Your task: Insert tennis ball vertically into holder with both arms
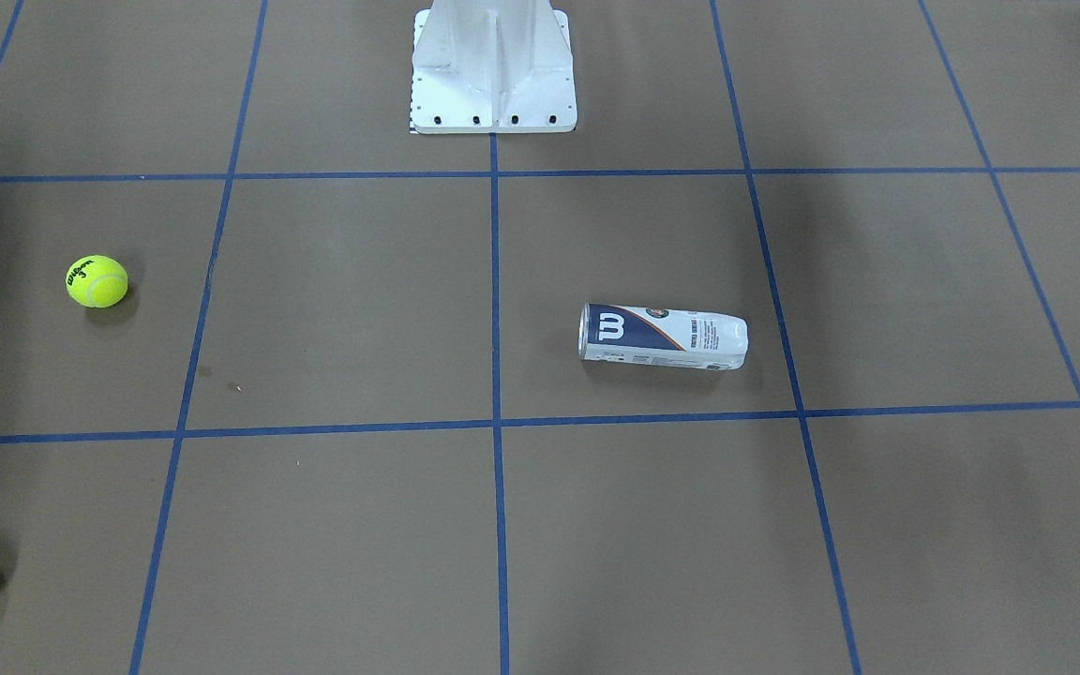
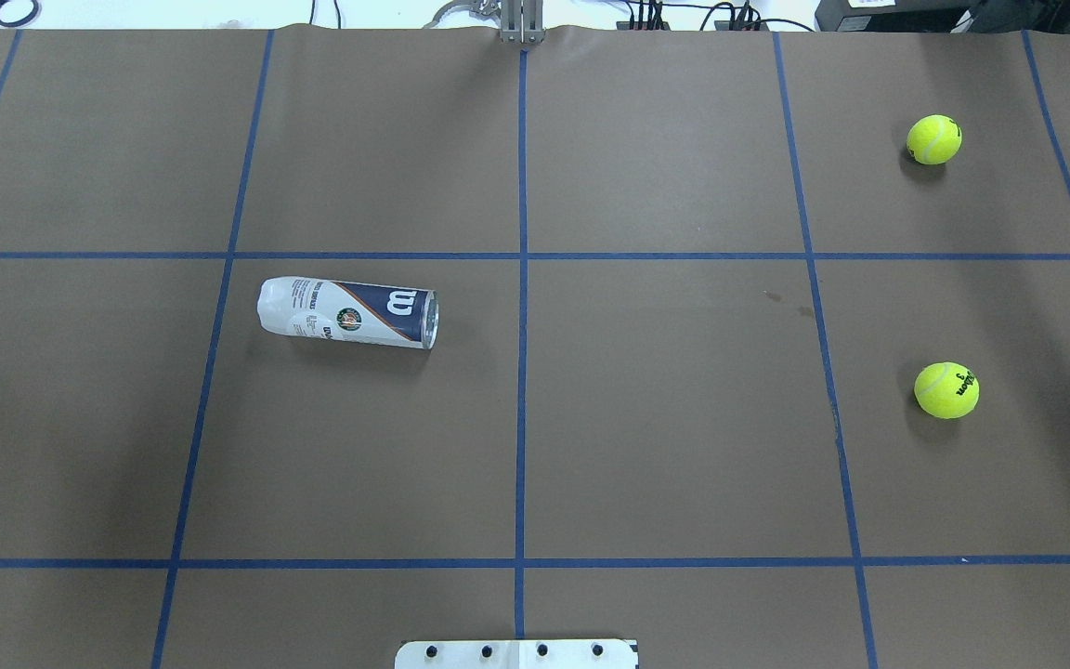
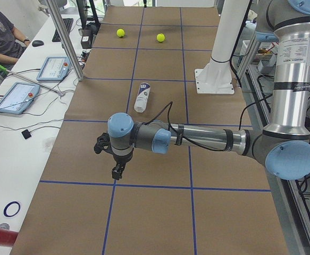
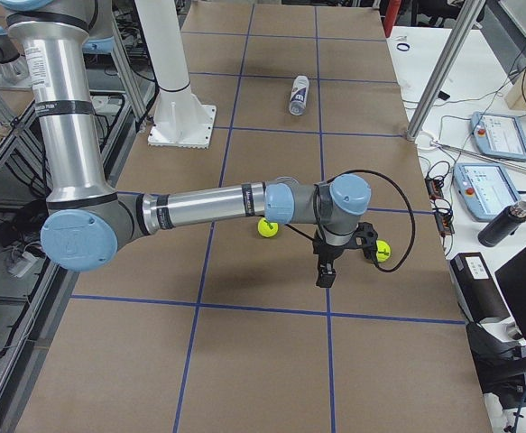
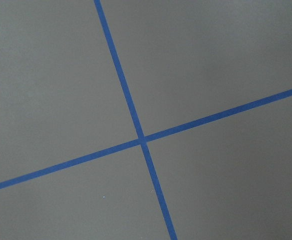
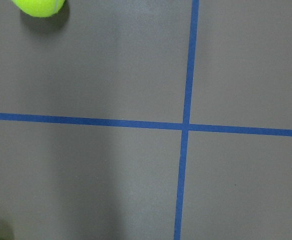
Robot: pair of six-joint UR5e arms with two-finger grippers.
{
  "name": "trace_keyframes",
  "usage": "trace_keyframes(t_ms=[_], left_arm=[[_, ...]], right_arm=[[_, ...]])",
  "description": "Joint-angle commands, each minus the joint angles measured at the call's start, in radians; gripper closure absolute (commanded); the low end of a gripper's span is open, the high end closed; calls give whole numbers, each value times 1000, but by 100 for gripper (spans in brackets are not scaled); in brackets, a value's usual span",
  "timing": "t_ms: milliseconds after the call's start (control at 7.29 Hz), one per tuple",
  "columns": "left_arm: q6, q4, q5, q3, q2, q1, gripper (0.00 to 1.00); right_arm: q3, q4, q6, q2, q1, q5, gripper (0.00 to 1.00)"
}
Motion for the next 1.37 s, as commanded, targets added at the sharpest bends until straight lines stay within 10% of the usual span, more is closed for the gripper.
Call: trace_keyframes(t_ms=[0,1235], left_arm=[[4,-10,-3,3,8,0,0],[-207,-392,-20,-83,-62,143,0]], right_arm=[[-1,1,0,0,0,2,1],[-10,-1,2,3,-1,4,1]])
